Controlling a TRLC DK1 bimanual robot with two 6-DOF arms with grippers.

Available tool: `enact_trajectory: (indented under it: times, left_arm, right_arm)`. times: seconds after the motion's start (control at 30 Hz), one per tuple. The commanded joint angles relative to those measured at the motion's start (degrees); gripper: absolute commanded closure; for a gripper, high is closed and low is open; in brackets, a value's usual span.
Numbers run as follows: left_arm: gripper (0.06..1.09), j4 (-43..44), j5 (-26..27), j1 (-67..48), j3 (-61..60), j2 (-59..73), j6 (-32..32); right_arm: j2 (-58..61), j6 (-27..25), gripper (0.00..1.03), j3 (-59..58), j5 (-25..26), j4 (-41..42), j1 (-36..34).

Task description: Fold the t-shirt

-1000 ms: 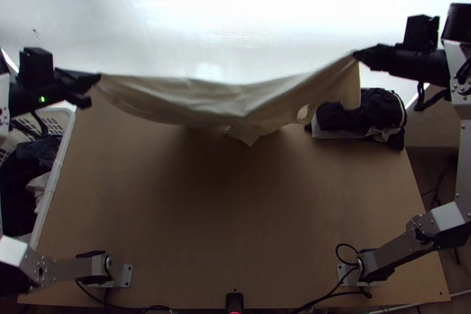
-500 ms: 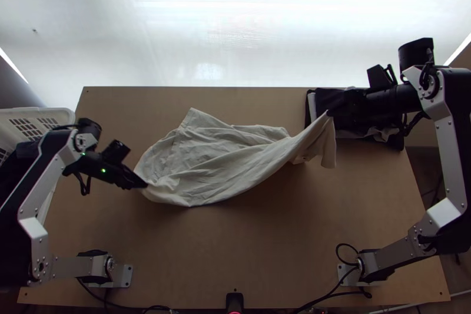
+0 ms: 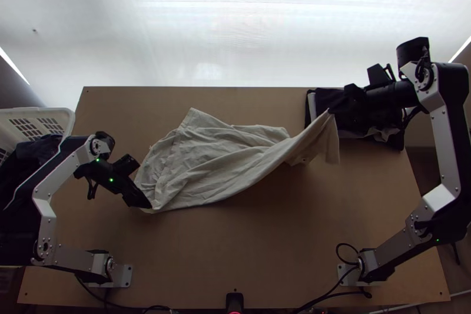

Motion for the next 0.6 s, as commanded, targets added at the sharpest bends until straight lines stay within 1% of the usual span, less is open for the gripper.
enact_trajectory:
  times: [0.0, 0.07, 0.17, 0.23, 0.37, 0.43, 0.5, 0.57]
  left_arm:
    - [0.11, -3.0, -1.3, 0.8, 9.3, -1.0, 0.4]
    - [0.11, -1.8, 0.1, 2.0, 13.2, 0.5, -1.7]
    - [0.11, 0.7, 6.1, 3.7, 16.7, 2.6, -4.5]
    - [0.11, 4.2, 8.6, 3.3, 18.6, 5.1, -7.6]
    - [0.11, 11.2, 11.6, 0.0, 25.2, 10.9, -13.4]
    - [0.11, 14.8, 11.8, -1.6, 29.3, 14.4, -16.9]
    - [0.11, 16.5, 11.7, -3.3, 34.2, 18.6, -19.6]
    - [0.11, 16.6, 11.8, -5.1, 38.8, 22.5, -21.0]
  right_arm:
    - [1.9, -0.2, 1.0, 0.9, 0.0, 0.1, -0.5]
    - [2.1, -0.4, 1.0, 1.0, 0.2, 0.3, -0.3]
    - [2.7, -0.5, 1.0, 1.6, 0.3, 0.5, -0.1]
    - [2.8, -0.5, 1.0, 1.8, 0.7, 0.6, 0.2]
    - [2.8, -0.4, 1.0, 1.8, 0.9, 0.7, 1.2]
    - [2.8, -0.3, 1.0, 1.9, 1.6, 1.0, 1.9]
    - [2.8, -0.1, 1.0, 2.2, 2.1, 1.1, 2.4]
    - [2.9, 0.1, 1.0, 2.6, 2.5, 1.3, 2.5]
